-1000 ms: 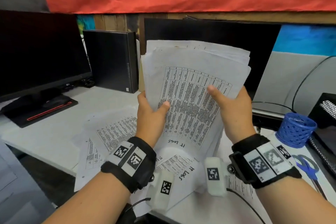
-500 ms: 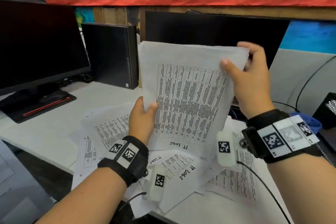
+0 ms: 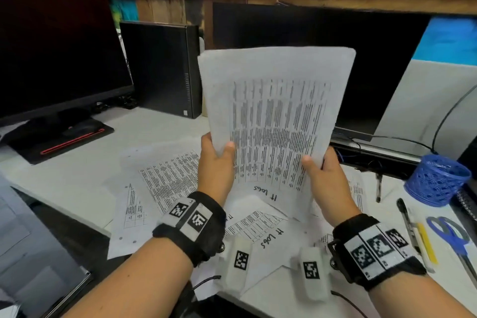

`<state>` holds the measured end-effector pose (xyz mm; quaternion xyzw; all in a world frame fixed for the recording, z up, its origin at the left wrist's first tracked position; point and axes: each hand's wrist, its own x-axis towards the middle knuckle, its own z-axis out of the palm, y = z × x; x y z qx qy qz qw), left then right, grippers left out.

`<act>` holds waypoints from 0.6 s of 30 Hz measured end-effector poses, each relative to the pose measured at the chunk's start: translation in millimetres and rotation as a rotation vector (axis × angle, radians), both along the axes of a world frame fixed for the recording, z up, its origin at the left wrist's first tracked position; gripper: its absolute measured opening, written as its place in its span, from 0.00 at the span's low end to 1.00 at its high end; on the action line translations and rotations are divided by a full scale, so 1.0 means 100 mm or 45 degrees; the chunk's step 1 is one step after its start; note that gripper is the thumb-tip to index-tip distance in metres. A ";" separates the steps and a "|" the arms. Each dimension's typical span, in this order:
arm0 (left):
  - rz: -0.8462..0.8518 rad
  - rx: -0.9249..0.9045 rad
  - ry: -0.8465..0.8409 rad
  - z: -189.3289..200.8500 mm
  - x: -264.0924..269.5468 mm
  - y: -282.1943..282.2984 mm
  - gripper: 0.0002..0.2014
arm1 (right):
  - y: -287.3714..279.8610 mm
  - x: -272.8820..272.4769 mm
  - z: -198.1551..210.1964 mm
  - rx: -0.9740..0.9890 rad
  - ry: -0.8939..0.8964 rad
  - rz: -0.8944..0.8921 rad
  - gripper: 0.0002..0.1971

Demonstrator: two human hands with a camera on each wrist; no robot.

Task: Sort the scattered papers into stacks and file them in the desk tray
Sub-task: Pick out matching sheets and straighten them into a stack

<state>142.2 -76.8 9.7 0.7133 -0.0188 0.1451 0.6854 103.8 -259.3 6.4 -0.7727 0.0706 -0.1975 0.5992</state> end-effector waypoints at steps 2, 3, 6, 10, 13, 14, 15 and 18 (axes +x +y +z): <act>0.023 0.056 0.055 -0.06 -0.01 0.01 0.11 | -0.02 -0.01 -0.01 -0.028 0.061 -0.003 0.14; 0.021 0.077 0.061 -0.07 0.00 0.01 0.12 | -0.05 -0.01 0.01 -0.049 0.077 -0.026 0.15; -0.006 0.115 0.028 -0.03 -0.03 0.08 0.09 | -0.16 0.01 0.14 -0.077 0.093 -0.081 0.15; -0.205 0.266 0.029 0.13 -0.04 0.34 0.04 | -0.37 0.11 0.31 -0.306 0.234 -0.114 0.14; -0.209 0.564 0.331 0.10 0.07 0.68 0.07 | -0.59 0.24 0.20 -0.498 0.470 -0.076 0.12; -0.148 0.841 0.465 0.05 0.13 0.84 0.11 | -0.67 0.29 0.13 -0.492 0.532 -0.073 0.11; -0.070 1.121 0.611 0.01 0.18 1.00 0.16 | -0.76 0.34 0.03 -0.536 0.619 -0.070 0.11; 0.071 1.428 0.953 -0.13 0.24 1.40 0.29 | -1.07 0.45 -0.30 -0.726 0.809 -0.080 0.13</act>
